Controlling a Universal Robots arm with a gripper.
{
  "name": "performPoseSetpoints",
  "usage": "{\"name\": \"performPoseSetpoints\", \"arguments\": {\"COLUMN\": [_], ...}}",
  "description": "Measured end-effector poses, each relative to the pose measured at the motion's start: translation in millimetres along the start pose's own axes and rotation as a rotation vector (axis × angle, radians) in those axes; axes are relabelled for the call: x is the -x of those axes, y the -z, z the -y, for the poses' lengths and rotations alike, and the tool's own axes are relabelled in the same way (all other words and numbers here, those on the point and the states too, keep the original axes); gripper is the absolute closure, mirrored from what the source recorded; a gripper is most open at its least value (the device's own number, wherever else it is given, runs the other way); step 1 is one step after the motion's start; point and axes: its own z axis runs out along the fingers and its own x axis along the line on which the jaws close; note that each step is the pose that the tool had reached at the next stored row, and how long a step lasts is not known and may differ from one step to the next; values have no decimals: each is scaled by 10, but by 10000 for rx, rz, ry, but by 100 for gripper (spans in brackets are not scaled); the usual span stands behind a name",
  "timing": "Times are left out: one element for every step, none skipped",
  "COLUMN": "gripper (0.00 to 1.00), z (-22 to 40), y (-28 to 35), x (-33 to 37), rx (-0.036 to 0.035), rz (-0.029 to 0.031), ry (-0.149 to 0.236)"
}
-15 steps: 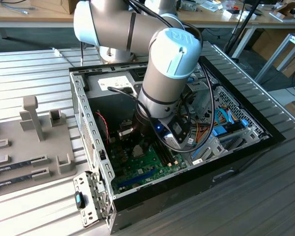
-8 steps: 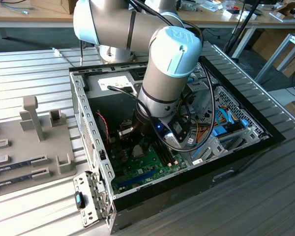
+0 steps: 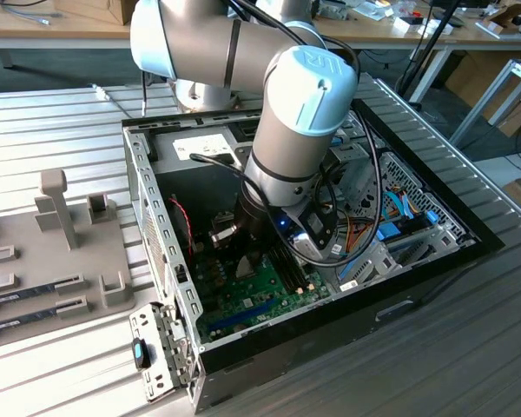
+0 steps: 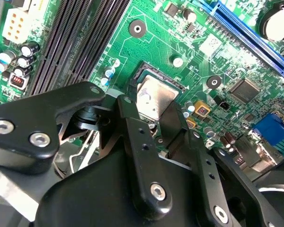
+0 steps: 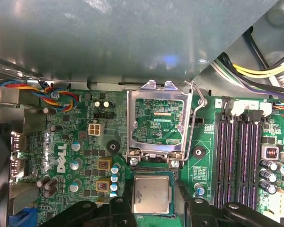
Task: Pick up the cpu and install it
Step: 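Place the cpu into insertion slot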
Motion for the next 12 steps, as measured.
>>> {"name": "performPoseSetpoints", "arguments": {"gripper": [54, 54, 54, 54, 54, 54, 54, 54, 54, 54, 54, 54], "z": [0, 2, 4, 4, 5, 5, 5, 5, 5, 5, 4, 4], "y": [0, 0, 0, 0, 0, 0, 1, 2, 3, 4, 4, 3], "x": [0, 0, -1, 0, -2, -4, -5, -5, -8, -15, -21, -25], "rx": [0, 0, 0, 0, 0, 1, 2, 2, 1, -1, -2, 1], "rz": [0, 0, 0, 1, 0, 1, 1, 1, 0, -1, -1, 0], "ry": [0, -1, -1, 0, 1, 1, 0, 0, 0, -1, 0, 0]}}
